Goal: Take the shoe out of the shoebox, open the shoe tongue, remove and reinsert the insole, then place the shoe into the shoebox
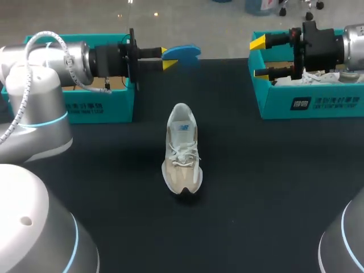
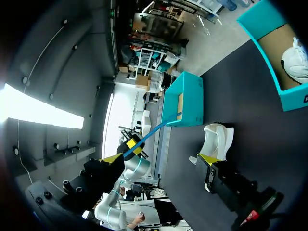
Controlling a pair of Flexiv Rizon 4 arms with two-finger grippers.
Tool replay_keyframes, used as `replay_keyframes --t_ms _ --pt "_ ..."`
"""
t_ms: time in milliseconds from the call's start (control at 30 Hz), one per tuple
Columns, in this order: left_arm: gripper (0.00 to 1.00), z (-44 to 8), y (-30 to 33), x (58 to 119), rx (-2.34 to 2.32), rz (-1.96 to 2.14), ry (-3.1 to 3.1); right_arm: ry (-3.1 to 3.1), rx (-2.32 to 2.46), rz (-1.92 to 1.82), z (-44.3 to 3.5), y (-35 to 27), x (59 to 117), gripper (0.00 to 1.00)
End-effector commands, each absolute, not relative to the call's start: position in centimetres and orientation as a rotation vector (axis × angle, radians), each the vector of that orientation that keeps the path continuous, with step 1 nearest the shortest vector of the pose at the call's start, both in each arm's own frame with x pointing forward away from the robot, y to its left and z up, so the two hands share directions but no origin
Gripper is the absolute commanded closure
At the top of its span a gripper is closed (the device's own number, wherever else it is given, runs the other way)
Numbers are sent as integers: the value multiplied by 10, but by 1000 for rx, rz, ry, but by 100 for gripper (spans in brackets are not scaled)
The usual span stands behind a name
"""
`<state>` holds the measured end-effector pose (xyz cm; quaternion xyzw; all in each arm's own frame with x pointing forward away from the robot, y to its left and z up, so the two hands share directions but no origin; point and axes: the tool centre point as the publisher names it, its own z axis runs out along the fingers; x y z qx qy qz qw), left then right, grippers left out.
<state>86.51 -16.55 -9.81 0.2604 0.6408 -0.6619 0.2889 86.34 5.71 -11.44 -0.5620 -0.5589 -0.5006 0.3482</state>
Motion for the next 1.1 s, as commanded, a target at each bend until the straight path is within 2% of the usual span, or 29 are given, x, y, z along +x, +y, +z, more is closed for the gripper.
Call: replay_keyframes --t_ms 33,400,767,1100 --pt "100 -99 -163 872 353 -2415 1901 -1450 -1460 -1297 -115 58 863 0" --pt "100 -99 -163 872 353 -2415 1901 -1450 -1460 -1297 -115 58 863 0" --pt "100 -91 -162 857 -375 -2654 2305 -1450 -1460 -1297 -115 58 863 0" --pt "100 -95 -160 862 -455 -2686 2366 -1450 -1460 -1297 -115 58 863 0"
